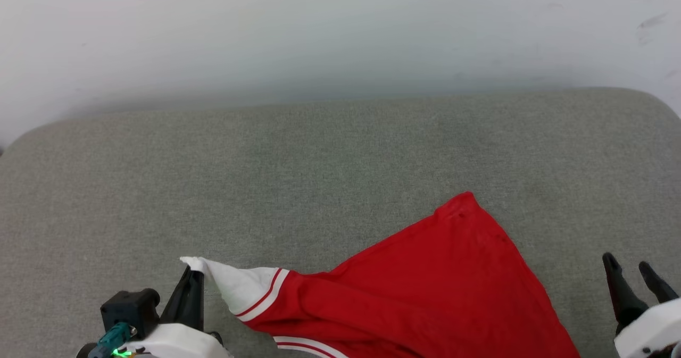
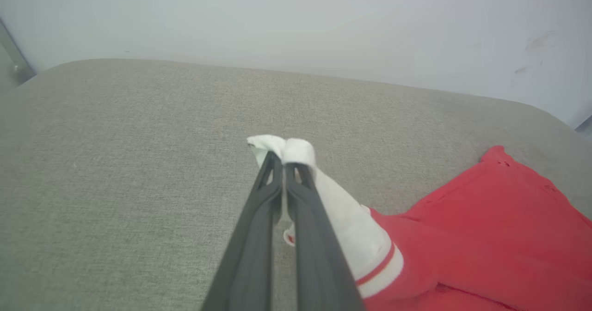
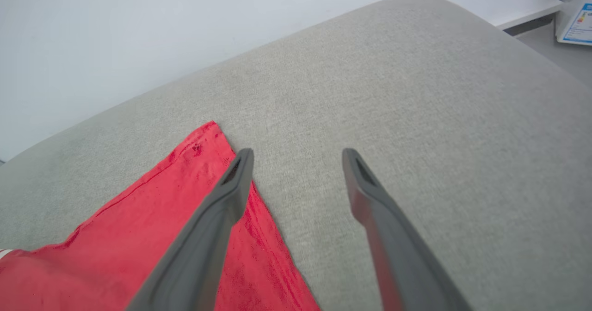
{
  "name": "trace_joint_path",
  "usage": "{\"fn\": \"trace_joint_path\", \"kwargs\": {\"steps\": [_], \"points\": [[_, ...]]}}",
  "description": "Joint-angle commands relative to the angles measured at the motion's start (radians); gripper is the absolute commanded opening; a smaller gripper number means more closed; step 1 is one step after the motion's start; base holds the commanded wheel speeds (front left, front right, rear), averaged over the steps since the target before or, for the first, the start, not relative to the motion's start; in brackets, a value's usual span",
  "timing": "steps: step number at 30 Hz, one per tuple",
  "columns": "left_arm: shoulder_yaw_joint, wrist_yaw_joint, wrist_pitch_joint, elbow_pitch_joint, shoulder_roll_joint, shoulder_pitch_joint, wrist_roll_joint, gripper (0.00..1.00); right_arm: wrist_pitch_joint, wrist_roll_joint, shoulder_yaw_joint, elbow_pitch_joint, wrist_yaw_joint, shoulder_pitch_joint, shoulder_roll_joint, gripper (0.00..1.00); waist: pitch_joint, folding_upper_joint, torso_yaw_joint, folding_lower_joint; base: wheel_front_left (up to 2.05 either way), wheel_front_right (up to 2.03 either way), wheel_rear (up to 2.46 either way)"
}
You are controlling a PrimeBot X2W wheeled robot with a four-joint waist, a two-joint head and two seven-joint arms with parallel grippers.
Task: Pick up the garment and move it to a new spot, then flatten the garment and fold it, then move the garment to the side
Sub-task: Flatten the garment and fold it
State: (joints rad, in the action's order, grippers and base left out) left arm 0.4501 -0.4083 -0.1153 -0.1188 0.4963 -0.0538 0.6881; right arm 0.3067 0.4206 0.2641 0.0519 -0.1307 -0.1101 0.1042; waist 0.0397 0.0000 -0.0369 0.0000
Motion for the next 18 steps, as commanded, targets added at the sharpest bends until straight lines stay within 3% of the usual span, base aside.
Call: {"fn": "trace_joint_path", "kwargs": {"steps": [1,5,10,14,18], "points": [[-0.001,-0.004,0.0,-0.007,0.001,0.023,-0.009,0.0,-0.005,0.009,-0.007,-0.019,0.0,0.039,0.014,1.0,0.028,0.0,0.003,0.0,0.0,0.0,0.0],[0.007,-0.007,0.0,-0.033,-0.008,0.065,-0.026,0.0,0.085,0.052,-0.058,-0.107,0.0,0.196,0.09,1.0,0.083,0.0,0.018,0.0,0.0,0.0,0.0],[0.015,0.005,-0.008,-0.05,-0.018,0.124,-0.045,0.0,0.374,0.106,-0.145,-0.182,0.0,0.385,0.191,1.0,0.158,0.0,0.044,0.0,0.0,0.0,0.0],[0.03,0.02,-0.014,-0.055,-0.031,0.173,-0.059,0.0,0.577,0.117,-0.191,-0.227,0.0,0.511,0.211,1.0,0.217,0.0,0.075,0.0,0.0,0.0,0.0],[0.045,0.031,-0.021,-0.052,-0.051,0.219,-0.071,0.0,0.679,0.108,-0.255,-0.276,0.0,0.6,0.216,1.0,0.269,0.0,0.103,0.0,0.0,0.0,0.0]]}}
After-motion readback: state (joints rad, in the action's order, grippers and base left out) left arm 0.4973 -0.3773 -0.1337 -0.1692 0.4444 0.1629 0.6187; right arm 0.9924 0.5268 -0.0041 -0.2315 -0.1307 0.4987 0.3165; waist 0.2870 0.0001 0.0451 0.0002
